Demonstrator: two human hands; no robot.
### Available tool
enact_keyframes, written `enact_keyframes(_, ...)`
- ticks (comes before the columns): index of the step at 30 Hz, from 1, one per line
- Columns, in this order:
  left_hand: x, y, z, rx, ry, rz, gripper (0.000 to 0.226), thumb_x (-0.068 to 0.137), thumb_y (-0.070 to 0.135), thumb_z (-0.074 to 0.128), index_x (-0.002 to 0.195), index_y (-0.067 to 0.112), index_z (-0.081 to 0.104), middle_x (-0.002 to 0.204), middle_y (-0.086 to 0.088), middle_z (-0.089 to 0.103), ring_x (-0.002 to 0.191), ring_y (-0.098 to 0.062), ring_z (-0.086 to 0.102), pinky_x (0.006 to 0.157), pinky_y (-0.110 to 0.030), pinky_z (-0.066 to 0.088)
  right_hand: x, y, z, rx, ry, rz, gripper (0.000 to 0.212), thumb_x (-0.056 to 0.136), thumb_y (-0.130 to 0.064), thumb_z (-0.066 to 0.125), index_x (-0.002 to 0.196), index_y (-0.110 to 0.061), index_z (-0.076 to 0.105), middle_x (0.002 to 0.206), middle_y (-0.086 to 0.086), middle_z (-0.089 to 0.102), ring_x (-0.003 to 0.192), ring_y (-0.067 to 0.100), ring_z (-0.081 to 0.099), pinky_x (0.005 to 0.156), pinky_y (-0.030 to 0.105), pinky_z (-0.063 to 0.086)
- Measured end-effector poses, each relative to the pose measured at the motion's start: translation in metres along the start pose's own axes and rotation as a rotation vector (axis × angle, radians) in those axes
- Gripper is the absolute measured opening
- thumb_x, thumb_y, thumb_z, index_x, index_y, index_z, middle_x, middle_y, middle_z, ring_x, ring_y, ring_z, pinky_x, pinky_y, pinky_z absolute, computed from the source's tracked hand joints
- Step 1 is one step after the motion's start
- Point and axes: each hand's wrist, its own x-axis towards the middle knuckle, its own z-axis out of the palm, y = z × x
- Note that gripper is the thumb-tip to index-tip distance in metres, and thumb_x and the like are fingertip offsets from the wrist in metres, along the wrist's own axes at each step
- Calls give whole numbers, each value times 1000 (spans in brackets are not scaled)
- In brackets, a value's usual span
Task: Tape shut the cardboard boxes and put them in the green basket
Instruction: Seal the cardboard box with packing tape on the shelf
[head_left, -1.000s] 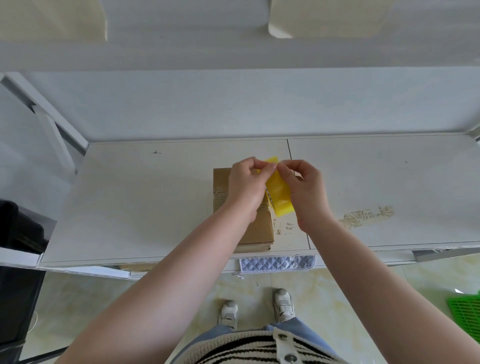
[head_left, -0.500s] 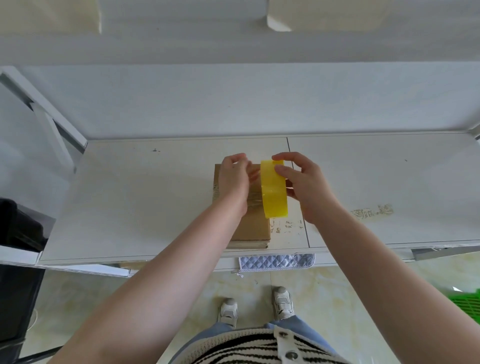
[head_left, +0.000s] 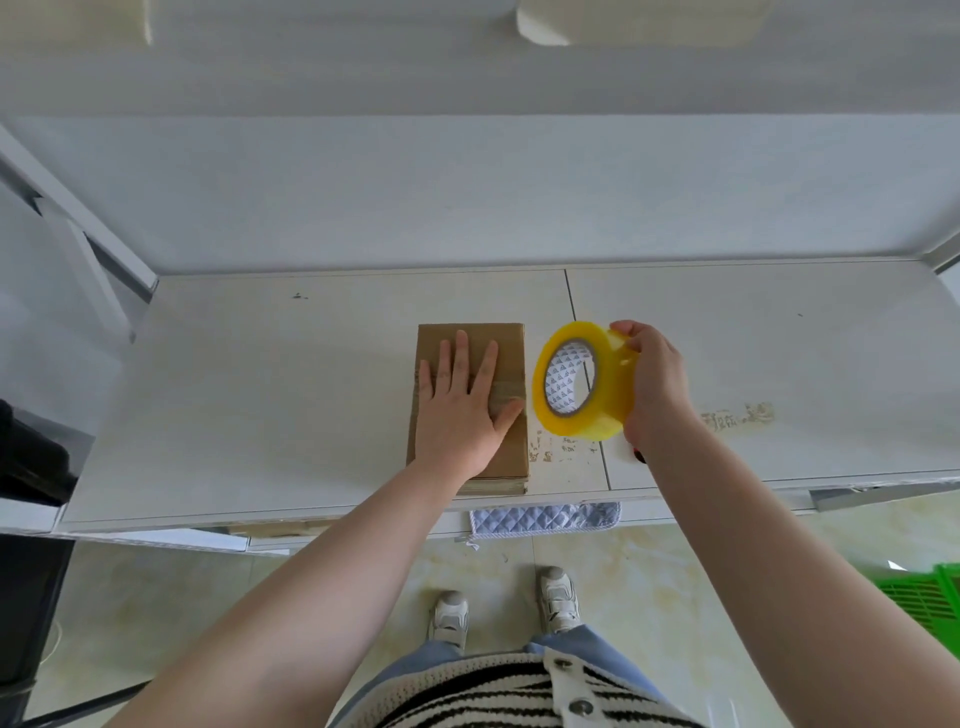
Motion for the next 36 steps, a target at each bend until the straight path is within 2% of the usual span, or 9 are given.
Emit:
enact_keyframes(6, 0, 5, 2, 78, -13, 4, 84, 86, 75, 2, 156, 29, -8, 163, -12, -12, 151, -30, -9, 120, -49, -7, 22, -17, -43, 12, 165, -9, 27, 85, -20, 43, 76, -31, 66, 87, -5, 56, 79, 21, 51, 64, 28, 42)
enact_keyframes(11, 2, 20, -15, 81, -13, -1, 75, 95, 65, 25, 157, 25, 7, 163, -18, -4, 150, -36, -9, 118, -56, -5, 26, -10, -59, -104, -42, -116, 28, 90, -13, 49, 97, -35, 66, 93, -2, 57, 78, 21, 53, 64, 29, 48)
enact_keyframes(15, -2, 75, -37, -690, -38, 99, 60, 98, 50, 45, 149, 20, 36, 150, -5, 38, 135, -24, 41, 106, -42, 42, 23, 15, -49, -252, -163, -156, 40, 91, -15, 63, 125, -33, 48, 109, 8, 63, 90, 19, 62, 75, 35, 51)
enact_keyframes(20, 18, 127, -43, -1184, -319, -410, 82, 93, 61, 47, 154, 19, 12, 145, -6, 44, 128, -28, 48, 92, -34, 40, 23, 35, -36, -288, -336, -217, 34, 96, -5, 48, 127, -15, 55, 88, 0, 66, 72, 7, 59, 60, 12, 44)
enact_keyframes(24, 35, 132, -29, -1074, -243, -557, 61, 100, 38, 50, 147, 10, 23, 139, -13, 48, 119, -31, 52, 84, -35, 43, 37, 37, -53, -191, -379, -275, 43, 85, 15, 39, 111, -7, 65, 96, 10, 72, 87, 16, 68, 79, 26, 52)
enact_keyframes(28, 42, 136, -18, -1086, -99, -688, 48, 100, 37, 51, 134, 10, 32, 121, -7, 53, 90, -23, 50, 71, -33, 39, 82, 56, -81, -482, 59, -229, 16, 87, -6, 56, 97, -18, 60, 91, -1, 67, 90, 24, 66, 73, 33, 48)
enact_keyframes(32, 45, 149, -17, -971, -68, -742, 52, 98, 46, 51, 132, 11, 34, 93, 0, 51, 62, -13, 45, 53, -27, 42, 113, 90, -84, -950, -151, -179, 50, 86, -32, 72, 122, -10, 46, 119, 7, 54, 106, 28, 58, 76, 34, 41)
enact_keyframes(34, 42, 158, -18, -891, -50, -768, 52, 98, 48, 50, 133, 12, 37, 76, 8, 39, 55, -6, 37, 31, -19, 32, 115, 100, -80, -1033, -181, -214, 49, 86, -23, 72, 123, -7, 42, 123, 11, 51, 112, 33, 56, 81, 39, 43)
enact_keyframes(36, 40, 165, -14, -872, -39, -814, 46, 97, 51, 49, 125, 17, 38, 77, 6, 40, 55, -6, 36, 26, -18, 25, 123, 103, -85, -1044, -187, -230, 39, 88, -9, 65, 120, -6, 44, 120, 14, 52, 110, 36, 55, 84, 42, 45)
